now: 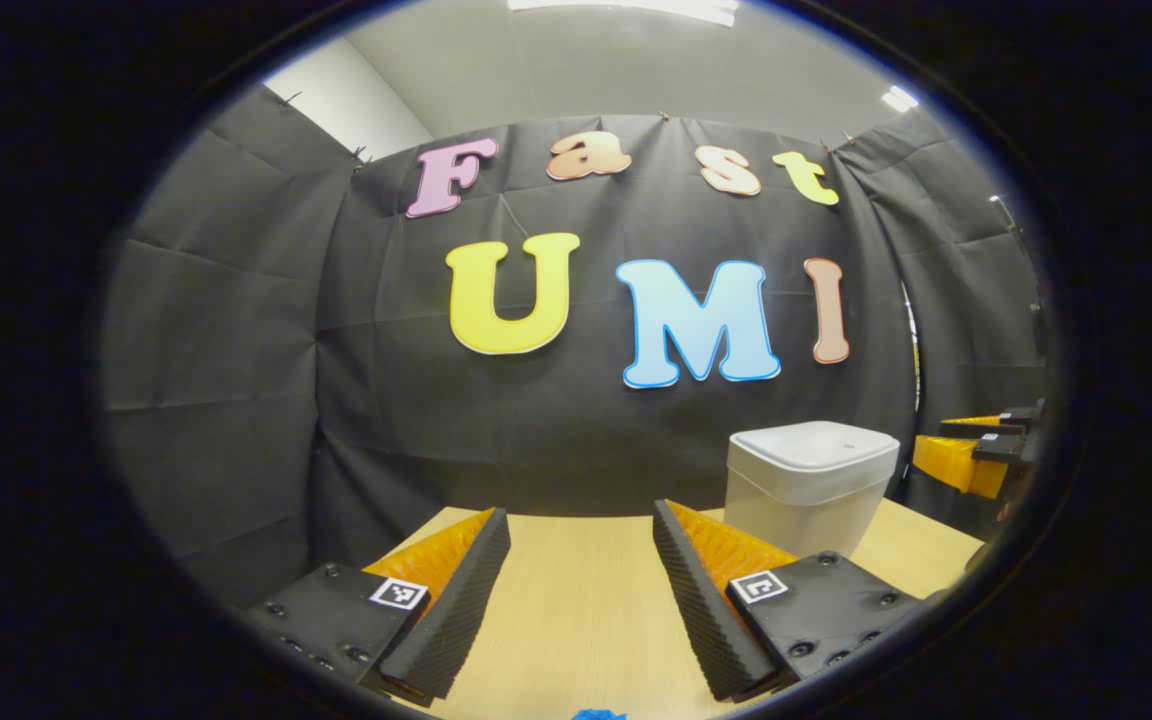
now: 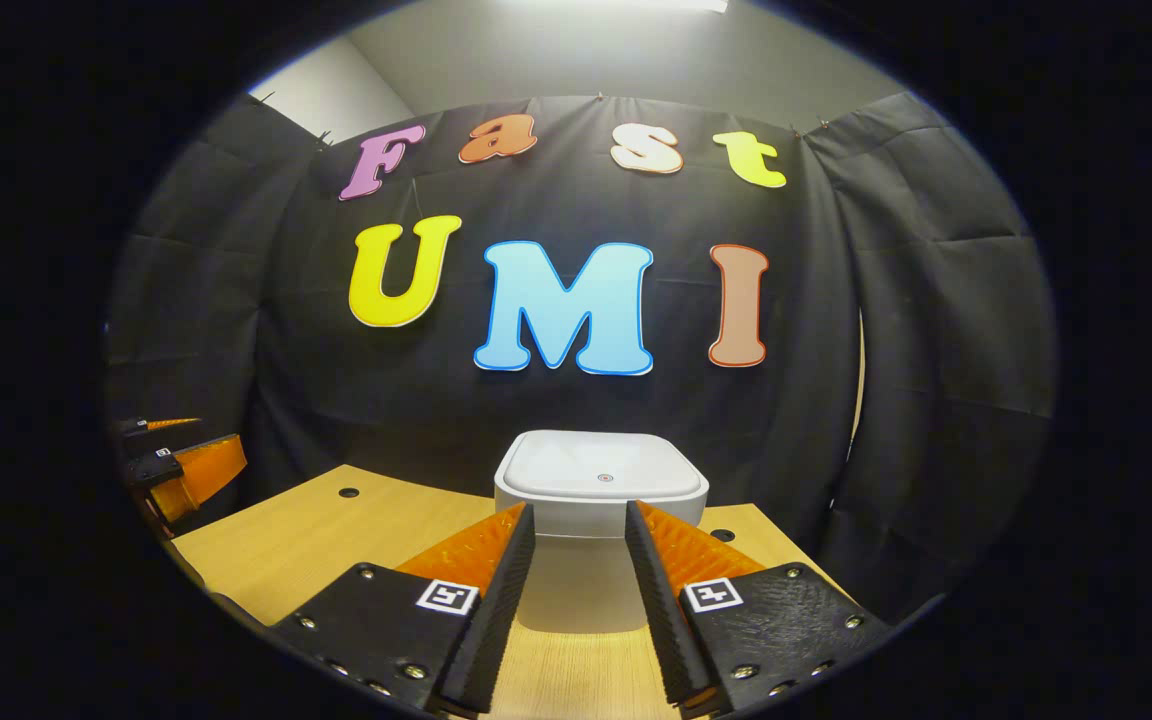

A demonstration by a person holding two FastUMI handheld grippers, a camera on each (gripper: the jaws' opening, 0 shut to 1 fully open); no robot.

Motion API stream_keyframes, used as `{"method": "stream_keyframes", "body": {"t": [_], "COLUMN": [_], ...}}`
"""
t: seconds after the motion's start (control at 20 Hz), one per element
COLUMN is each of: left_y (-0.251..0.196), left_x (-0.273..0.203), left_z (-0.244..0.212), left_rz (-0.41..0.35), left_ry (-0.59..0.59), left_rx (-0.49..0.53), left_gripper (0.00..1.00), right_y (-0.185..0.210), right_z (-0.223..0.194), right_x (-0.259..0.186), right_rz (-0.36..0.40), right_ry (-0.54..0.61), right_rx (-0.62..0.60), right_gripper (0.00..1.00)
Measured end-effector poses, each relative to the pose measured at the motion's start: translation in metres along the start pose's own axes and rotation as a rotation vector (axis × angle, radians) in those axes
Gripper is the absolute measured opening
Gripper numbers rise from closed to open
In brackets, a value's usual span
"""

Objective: Press the lid of the desktop garbage bin to open it, pick up the crumpled paper on the desktop and throw it into the bin, then pick up the pop can on the desktop and drop it into the bin, and finally close the garbage bin lid.

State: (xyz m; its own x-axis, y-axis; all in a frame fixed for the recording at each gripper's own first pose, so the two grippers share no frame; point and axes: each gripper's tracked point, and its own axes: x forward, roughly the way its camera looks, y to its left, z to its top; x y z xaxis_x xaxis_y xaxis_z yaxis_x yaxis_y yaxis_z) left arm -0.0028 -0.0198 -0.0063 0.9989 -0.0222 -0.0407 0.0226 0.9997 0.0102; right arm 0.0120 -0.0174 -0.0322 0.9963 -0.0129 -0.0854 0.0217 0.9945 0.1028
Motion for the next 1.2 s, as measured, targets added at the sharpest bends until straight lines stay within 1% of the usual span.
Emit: {"method": "stream_keyframes", "body": {"t": [0.1,0.15,0.2,0.25,0.3,0.35,0.4,0.5,0.6,0.8,0.95,1.0,1.1,1.15,1.2], "left_y": [-0.002,-0.001,-0.001,0.000,0.000,0.000,0.000,-0.001,-0.001,0.004,0.009,0.012,0.015,0.017,0.019], "left_x": [0.000,-0.002,-0.003,-0.002,-0.002,-0.002,-0.003,-0.004,-0.005,-0.006,-0.006,-0.008,-0.013,-0.014,-0.014], "left_z": [0.000,-0.001,-0.002,-0.003,-0.004,-0.005,-0.006,-0.009,-0.012,-0.014,-0.018,-0.018,-0.020,-0.021,-0.023], "left_rz": [0.000,0.001,0.002,0.004,0.006,0.008,0.010,0.009,0.014,0.031,0.047,0.053,0.067,0.075,0.083], "left_ry": [0.000,0.003,0.006,0.009,0.011,0.013,0.012,0.020,0.025,0.033,0.045,0.047,0.049,0.054,0.061], "left_rx": [-0.004,-0.009,-0.013,-0.017,-0.018,-0.018,-0.019,-0.026,-0.030,-0.040,-0.041,-0.040,-0.042,-0.044,-0.046], "left_gripper": [0.96,0.96,0.96,0.96,0.96,0.96,0.94,0.96,0.94,0.94,0.94,0.96,0.94,0.96,0.94], "right_y": [-0.006,-0.006,-0.006,-0.017,-0.020,-0.018,-0.017,-0.018,-0.022,-0.021,-0.026,-0.027,-0.033,-0.033,-0.033], "right_z": [-0.004,-0.003,-0.003,-0.003,-0.004,-0.004,-0.006,-0.011,-0.013,-0.014,-0.011,-0.009,-0.008,-0.008,-0.007], "right_x": [0.002,0.002,0.003,0.000,-0.001,0.001,0.005,0.008,0.013,0.024,0.051,0.060,0.079,0.086,0.094], "right_rz": [-0.018,-0.015,-0.012,-0.056,-0.075,-0.057,-0.046,-0.040,-0.038,-0.012,0.003,0.005,-0.004,-0.003,0.003], "right_ry": [0.005,0.006,0.001,0.001,-0.005,-0.005,0.000,0.013,0.013,0.025,0.029,0.027,0.026,0.028,0.031], "right_rx": [0.011,0.014,0.010,0.002,0.004,0.011,0.020,0.024,0.020,0.077,0.108,0.097,0.059,0.051,0.055], "right_gripper": [0.44,0.40,0.39,0.39,0.22,0.05,0.05,0.04,0.01,0.00,0.00,0.00,0.00,0.00,0.00]}}
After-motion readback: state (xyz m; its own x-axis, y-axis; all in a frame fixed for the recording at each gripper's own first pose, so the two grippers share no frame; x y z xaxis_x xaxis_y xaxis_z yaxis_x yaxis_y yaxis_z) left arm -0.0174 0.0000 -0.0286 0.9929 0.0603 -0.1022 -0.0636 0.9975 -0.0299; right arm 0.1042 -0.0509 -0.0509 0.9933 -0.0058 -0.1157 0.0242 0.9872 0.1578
